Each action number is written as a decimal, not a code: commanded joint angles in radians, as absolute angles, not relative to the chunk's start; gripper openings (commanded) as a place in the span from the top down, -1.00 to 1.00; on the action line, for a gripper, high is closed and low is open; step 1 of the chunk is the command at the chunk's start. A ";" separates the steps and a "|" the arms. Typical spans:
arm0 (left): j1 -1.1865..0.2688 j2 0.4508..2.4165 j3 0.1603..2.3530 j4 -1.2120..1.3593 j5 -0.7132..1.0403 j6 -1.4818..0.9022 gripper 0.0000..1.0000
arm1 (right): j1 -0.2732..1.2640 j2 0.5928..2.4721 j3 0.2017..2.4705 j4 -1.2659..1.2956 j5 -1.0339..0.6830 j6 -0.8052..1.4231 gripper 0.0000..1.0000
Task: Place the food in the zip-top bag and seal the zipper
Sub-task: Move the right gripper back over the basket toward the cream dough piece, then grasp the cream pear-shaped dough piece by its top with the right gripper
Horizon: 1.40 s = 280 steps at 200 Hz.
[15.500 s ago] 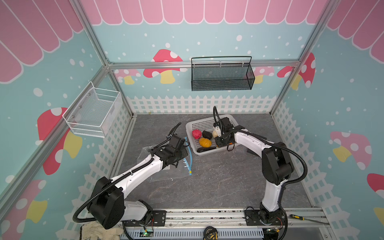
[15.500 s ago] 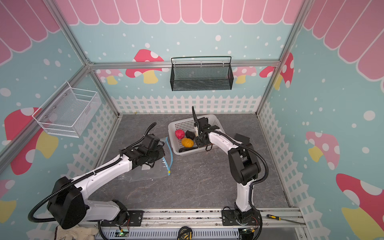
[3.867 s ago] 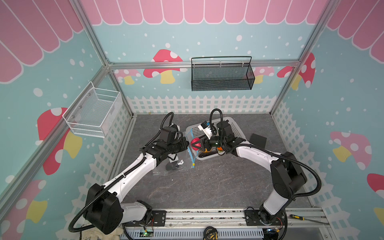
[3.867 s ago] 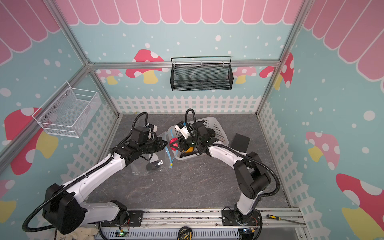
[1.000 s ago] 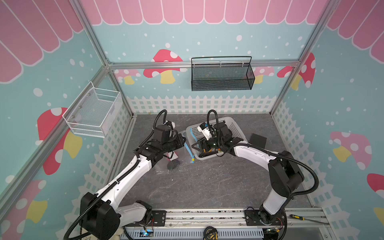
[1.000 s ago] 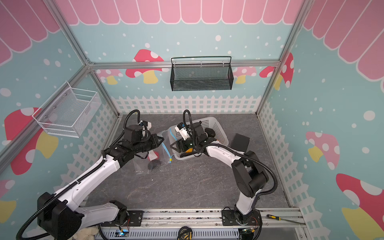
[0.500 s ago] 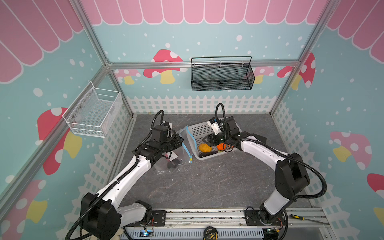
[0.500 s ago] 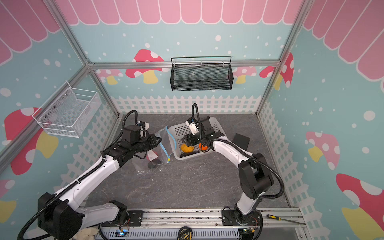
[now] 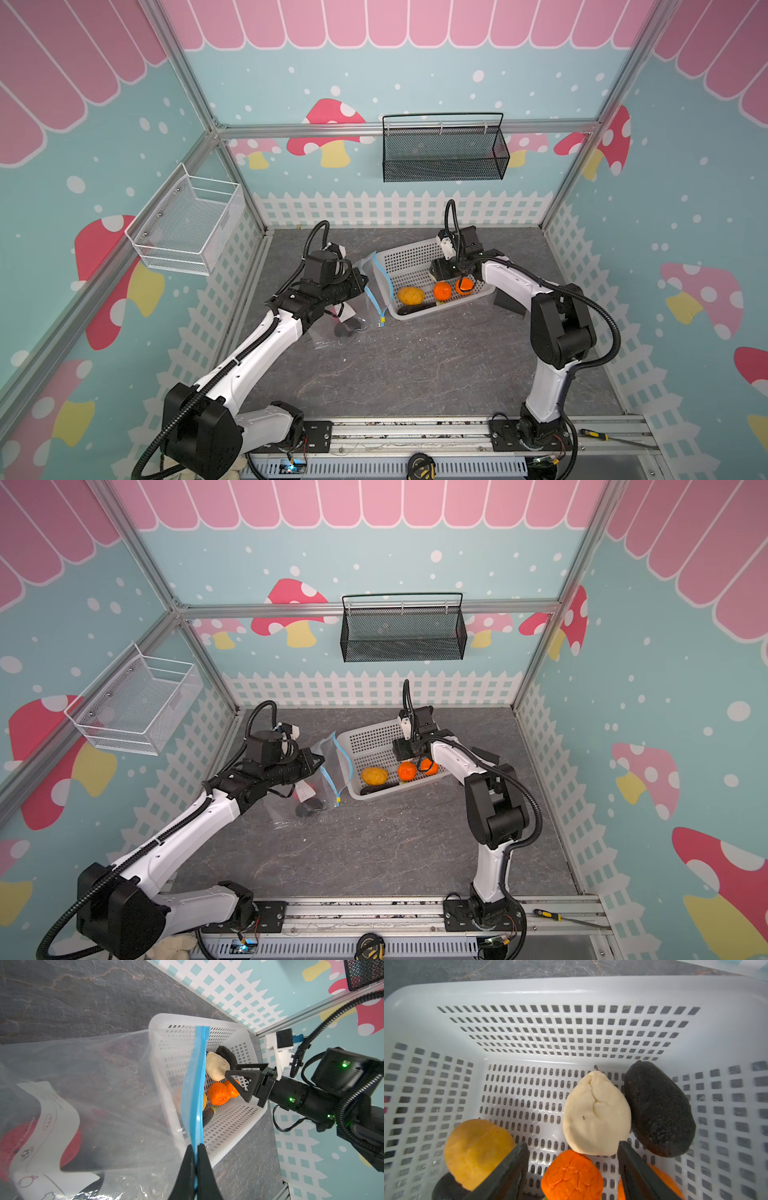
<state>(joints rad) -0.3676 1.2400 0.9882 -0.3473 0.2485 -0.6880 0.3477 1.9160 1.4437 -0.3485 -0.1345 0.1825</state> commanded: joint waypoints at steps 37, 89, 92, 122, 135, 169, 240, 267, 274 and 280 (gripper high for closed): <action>-0.363 1.258 0.990 -0.331 0.266 -0.673 1.00 | 0.335 1.988 1.511 -0.380 -0.128 0.160 -0.55; -0.364 1.270 0.992 -0.324 0.281 -0.674 1.00 | 0.334 2.051 1.557 -0.405 -0.139 0.156 -0.60; -0.364 1.270 0.992 -0.325 0.282 -0.675 1.00 | 0.334 2.054 1.559 -0.407 -0.139 0.157 -0.60; -0.366 1.274 1.000 -0.324 0.288 -0.678 1.00 | 0.334 2.079 1.590 -0.419 -0.152 0.152 -0.63; -0.367 1.275 1.001 -0.324 0.289 -0.678 1.00 | 0.334 2.088 1.602 -0.425 -0.156 0.150 -0.65; -0.368 1.277 1.006 -0.324 0.291 -0.678 1.00 | 0.334 2.106 1.617 -0.430 -0.167 0.149 -0.79; -0.377 1.274 1.002 -0.324 0.287 -0.681 1.00 | 0.334 2.140 1.627 -0.421 -0.196 0.156 -0.80; -0.378 1.274 1.001 -0.324 0.285 -0.681 1.00 | 0.334 2.142 1.629 -0.418 -0.196 0.161 -0.75; -0.377 1.275 1.003 -0.324 0.285 -0.681 1.00 | 0.334 2.144 1.629 -0.417 -0.196 0.161 -0.72; -0.379 1.275 1.002 -0.324 0.285 -0.680 1.00 | 0.334 2.146 1.629 -0.416 -0.197 0.163 -0.69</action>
